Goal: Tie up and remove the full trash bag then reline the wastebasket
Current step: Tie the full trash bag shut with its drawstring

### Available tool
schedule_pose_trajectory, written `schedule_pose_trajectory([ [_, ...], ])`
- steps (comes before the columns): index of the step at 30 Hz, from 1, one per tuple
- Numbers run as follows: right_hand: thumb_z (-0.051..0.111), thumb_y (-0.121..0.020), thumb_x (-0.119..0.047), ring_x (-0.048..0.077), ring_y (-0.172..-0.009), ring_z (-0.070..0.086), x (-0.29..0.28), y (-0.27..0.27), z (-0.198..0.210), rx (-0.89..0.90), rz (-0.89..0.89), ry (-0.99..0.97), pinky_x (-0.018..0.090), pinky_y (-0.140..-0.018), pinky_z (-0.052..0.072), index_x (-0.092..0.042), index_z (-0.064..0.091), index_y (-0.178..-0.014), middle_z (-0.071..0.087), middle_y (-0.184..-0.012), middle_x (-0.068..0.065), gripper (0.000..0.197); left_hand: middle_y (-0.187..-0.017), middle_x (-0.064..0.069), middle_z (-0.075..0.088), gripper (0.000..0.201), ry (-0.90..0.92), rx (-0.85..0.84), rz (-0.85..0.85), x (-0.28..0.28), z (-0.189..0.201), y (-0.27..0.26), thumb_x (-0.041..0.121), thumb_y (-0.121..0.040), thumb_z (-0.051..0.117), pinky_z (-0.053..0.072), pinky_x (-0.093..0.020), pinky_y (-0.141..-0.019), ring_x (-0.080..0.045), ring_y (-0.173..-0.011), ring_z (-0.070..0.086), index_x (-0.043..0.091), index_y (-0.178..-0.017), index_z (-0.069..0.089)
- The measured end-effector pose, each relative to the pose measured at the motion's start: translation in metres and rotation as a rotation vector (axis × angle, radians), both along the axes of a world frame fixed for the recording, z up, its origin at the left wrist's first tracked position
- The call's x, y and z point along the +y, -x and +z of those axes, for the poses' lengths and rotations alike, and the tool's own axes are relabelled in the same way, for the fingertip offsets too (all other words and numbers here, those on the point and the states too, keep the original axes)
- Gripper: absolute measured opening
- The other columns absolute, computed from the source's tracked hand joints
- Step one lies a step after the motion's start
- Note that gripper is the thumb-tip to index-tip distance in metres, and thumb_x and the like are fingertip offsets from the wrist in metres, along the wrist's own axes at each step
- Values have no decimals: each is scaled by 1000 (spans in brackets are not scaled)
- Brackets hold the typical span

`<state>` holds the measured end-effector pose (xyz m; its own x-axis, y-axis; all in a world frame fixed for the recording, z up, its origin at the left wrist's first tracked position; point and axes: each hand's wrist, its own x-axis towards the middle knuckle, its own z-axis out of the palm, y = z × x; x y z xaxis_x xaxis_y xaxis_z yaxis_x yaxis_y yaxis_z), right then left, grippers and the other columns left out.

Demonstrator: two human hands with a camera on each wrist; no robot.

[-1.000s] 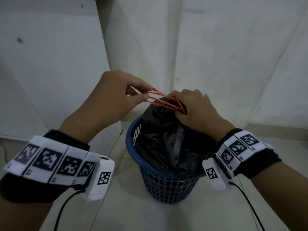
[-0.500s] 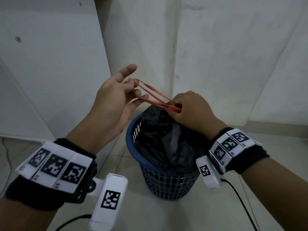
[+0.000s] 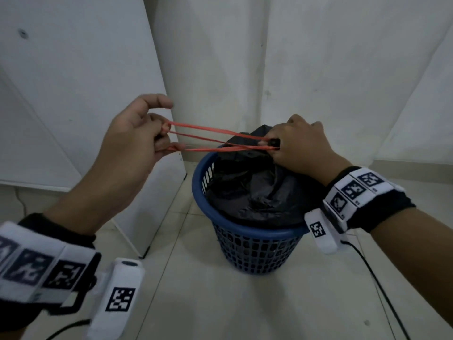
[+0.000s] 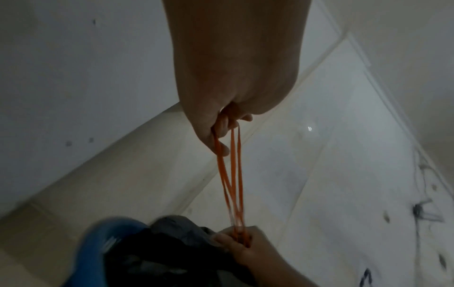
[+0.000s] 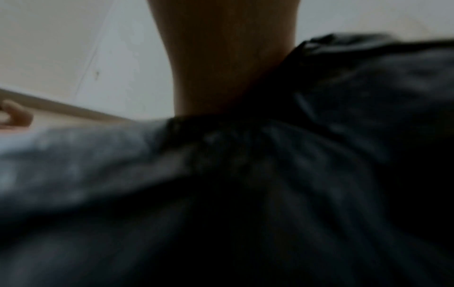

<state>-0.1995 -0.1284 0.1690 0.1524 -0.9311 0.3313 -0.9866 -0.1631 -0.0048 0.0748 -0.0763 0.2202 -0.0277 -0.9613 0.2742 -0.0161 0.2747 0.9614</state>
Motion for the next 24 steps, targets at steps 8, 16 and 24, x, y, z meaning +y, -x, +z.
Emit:
schedule_pose_trajectory([
  [8,51,-95,-34,29,-95,58,6,-20,-8,17,144,48,45,-82,38,-34,65,-107,67,-103,-4,19,-64,14,52,40,525,-1231,-77,11,-24,-32,53,-98,38,35,-17,-56,-5,-62,49,29,-92,70],
  [16,54,-94,-42,26,-93,56,6,-17,-20,71,179,50,42,-76,35,-36,67,-106,64,-96,-6,19,-52,12,39,41,598,-1265,-98,37,-19,-50,50,-103,26,43,-35,-46,-7,-50,46,37,-67,40],
  [24,53,-97,-41,24,-113,49,3,-17,-34,66,151,-224,56,-91,42,-42,64,-118,59,-115,-8,24,-51,0,41,52,447,-1100,-103,35,-38,-53,55,-97,34,38,-32,-47,-16,-46,46,21,-64,55],
])
